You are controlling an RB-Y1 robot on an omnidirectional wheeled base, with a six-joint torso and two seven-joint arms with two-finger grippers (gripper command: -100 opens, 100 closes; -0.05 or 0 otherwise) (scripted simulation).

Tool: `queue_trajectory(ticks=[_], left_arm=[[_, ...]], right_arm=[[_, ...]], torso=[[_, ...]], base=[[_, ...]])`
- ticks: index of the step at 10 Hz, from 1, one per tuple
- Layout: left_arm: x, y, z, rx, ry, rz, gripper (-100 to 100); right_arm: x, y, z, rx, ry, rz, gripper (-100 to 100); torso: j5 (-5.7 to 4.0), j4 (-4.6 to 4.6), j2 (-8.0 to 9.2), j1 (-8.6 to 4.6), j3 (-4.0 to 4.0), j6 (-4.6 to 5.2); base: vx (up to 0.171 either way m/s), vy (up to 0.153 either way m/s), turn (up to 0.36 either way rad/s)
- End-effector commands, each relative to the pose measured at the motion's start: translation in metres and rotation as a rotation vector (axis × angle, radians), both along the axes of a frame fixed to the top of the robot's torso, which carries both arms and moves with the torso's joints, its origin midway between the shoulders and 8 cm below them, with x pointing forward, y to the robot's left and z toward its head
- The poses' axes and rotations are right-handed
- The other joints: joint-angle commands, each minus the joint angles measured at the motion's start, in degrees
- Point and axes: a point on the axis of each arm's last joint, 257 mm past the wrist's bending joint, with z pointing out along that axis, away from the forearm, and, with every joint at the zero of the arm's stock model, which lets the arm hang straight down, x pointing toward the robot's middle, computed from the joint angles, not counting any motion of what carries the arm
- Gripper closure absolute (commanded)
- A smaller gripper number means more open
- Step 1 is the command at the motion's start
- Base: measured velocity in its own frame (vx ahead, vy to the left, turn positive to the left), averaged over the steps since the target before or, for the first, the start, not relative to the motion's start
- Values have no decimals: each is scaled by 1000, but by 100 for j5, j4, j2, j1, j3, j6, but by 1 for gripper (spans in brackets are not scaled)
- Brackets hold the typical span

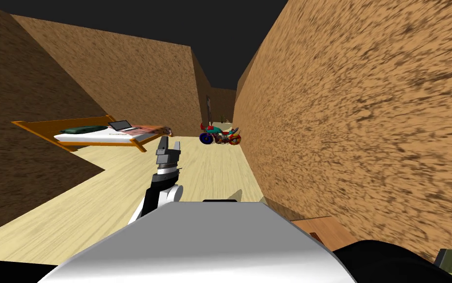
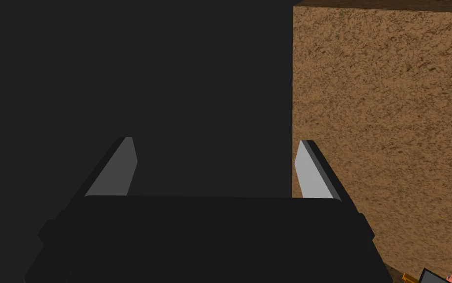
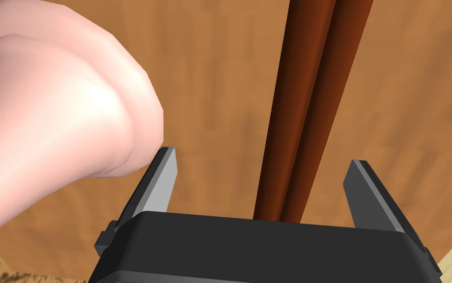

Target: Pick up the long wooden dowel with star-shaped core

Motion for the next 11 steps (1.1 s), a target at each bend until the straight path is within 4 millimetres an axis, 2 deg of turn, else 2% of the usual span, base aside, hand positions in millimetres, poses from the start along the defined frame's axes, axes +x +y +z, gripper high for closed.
queue_trajectory(ticks=[1, 6, 8, 9, 10, 11], left_arm=[[0, 0, 0, 0, 0, 0, 0], [0, 0, 0, 0, 0, 0, 0], [0, 0, 0, 0, 0, 0, 0], [0, 0, 0, 0, 0, 0, 0], [0, 0, 0, 0, 0, 0, 0], [0, 0, 0, 0, 0, 0, 0]], right_arm=[[0, 1, -2, 1, -1, -29, -100], [-4, 11, -17, 10, -1, -199, -100], [-5, 13, -21, 12, -1, -254, -100], [-4, 13, -20, 12, -1, -228, -100], [-4, 13, -20, 11, -2, -235, 100], [-4, 13, -20, 11, -1, -235, 100]], torso=[[0, 0, 0, 0, 0, 0], [-4, 1, 3, -11, 3, 7], [-2, 3, 11, -5, 8, 16], [-1, 1, 4, -3, 3, 9], [-3, -3, -21, -17, -10, 18], [-6, -9, -43, -26, -23, 16]], base=[[-131, 3, 157], [-188, 28, 337], [-171, 64, 242], [-75, 29, 70], [-13, 5, -18], [-6, 4, -1]])
